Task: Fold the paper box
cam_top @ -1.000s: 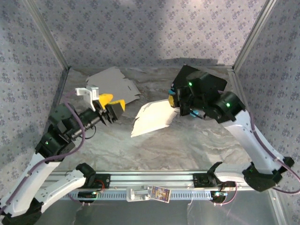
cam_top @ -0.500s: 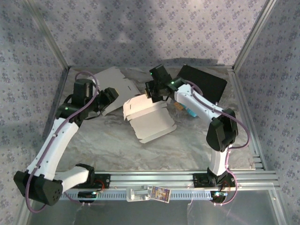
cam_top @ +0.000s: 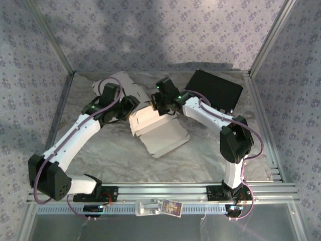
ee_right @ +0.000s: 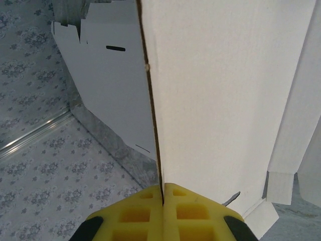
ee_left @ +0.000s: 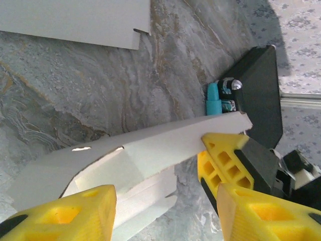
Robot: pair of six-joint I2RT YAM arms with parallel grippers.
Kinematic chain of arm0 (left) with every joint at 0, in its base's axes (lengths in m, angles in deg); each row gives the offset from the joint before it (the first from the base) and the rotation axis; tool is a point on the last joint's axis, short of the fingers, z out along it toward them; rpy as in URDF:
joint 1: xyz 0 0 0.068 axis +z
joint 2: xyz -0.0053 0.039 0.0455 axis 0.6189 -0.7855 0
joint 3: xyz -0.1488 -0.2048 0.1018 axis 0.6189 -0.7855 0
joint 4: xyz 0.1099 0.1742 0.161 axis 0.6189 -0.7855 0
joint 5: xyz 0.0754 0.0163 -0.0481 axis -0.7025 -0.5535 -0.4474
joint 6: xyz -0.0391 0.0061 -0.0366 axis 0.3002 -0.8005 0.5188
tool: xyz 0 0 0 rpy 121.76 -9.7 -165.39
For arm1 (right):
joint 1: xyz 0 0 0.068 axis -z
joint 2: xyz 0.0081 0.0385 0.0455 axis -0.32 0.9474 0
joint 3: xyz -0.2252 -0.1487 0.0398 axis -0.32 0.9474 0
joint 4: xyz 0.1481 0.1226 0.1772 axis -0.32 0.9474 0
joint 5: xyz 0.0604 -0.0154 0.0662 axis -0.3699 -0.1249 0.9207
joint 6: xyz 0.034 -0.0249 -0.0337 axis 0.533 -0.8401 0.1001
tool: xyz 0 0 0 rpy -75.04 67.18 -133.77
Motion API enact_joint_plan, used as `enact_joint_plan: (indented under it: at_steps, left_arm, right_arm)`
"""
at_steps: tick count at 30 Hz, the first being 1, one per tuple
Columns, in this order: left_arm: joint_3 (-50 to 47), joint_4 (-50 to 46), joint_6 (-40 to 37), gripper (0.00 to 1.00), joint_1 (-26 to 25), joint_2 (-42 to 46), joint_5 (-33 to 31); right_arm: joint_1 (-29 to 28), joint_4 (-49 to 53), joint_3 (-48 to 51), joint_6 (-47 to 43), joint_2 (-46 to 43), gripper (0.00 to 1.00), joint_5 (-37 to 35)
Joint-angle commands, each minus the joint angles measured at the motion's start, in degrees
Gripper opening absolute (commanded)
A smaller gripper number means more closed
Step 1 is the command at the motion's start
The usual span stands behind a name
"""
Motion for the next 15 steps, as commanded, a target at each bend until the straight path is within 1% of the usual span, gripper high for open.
enact_joint_plan:
  at_steps: [1,6,15]
  left_arm:
    - [2.4,0.2,1.5,0.55,-0.3,-1.0,-1.4]
    - [1.9,-0.7,1.7,0.54,-0.8,-2.2,-0.8]
    - [0.9,2.8,2.8,0.54,-1.2,-4.7,1.7]
  right_arm:
    - [-0.3,-0.6,0.5,0.1,-2.1,0.0,0.3]
    - [-0.5,-0.7,0.5,0.5,-2.1,0.0,0.6]
    - [-1.0,-1.7,1.6,1.4,-3.1,0.0,0.5]
